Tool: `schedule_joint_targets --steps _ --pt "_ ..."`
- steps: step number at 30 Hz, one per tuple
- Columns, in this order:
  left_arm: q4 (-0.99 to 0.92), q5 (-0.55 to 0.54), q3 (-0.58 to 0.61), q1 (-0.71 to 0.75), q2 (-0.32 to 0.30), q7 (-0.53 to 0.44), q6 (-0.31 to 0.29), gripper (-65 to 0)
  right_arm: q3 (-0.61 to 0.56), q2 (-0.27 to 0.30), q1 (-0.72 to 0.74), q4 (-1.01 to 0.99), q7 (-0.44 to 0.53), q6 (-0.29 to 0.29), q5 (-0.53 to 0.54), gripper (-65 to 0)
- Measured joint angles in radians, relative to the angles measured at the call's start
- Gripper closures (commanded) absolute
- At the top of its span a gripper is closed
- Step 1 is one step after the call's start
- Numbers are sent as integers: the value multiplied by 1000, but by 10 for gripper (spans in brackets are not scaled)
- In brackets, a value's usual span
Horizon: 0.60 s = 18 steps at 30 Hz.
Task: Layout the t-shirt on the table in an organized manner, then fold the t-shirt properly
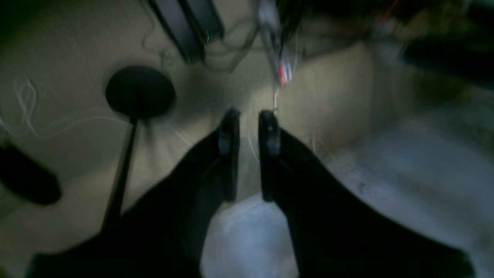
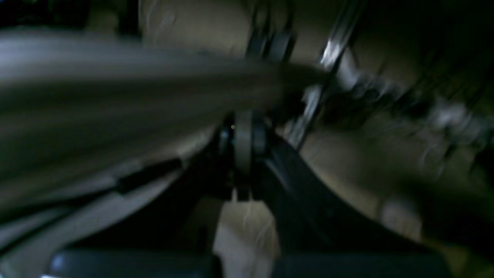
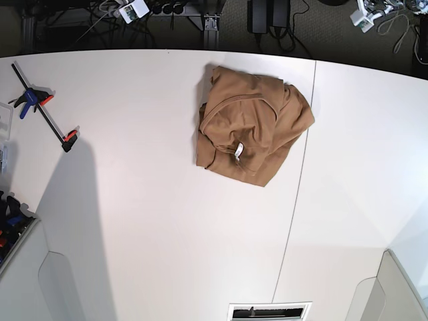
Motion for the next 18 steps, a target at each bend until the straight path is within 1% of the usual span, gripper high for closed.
schedule_joint_targets --steps 2,3,4,6,9,11,14,17,18 --pt "-84 84 77 -14 2 -62 -2 -99 0 0 0 -66 -11 -7 -14 0" --pt "-130 118 119 -29 4 -90 14 -99 0 0 1 -100 -10 -15 -27 0" --pt "-178 138 161 -51 7 -107 58 -99 0 0 6 -135 -11 -29 -37 0" --pt "-279 181 242 -116 11 -115 114 -99 -7 0 35 -216 -35 -47 -62 0" --pt "-441 245 338 -246 39 -118 162 -99 -23 0 112 -358 -110 -84 -85 0" --pt "-550 262 401 -331 63 -118 159 -99 -33 0 178 -465 -161 -105 -84 0" --pt "-706 267 494 -449 101 -134 161 -99 -35 -3 277 -619 -203 -112 -84 0" --pt "-824 264 580 -561 127 -172 165 -99 -35 -3 356 -739 -209 -114 -83 0" --pt "-848 261 605 -592 136 -172 177 -99 -34 -3 378 -770 -210 -118 -84 0"
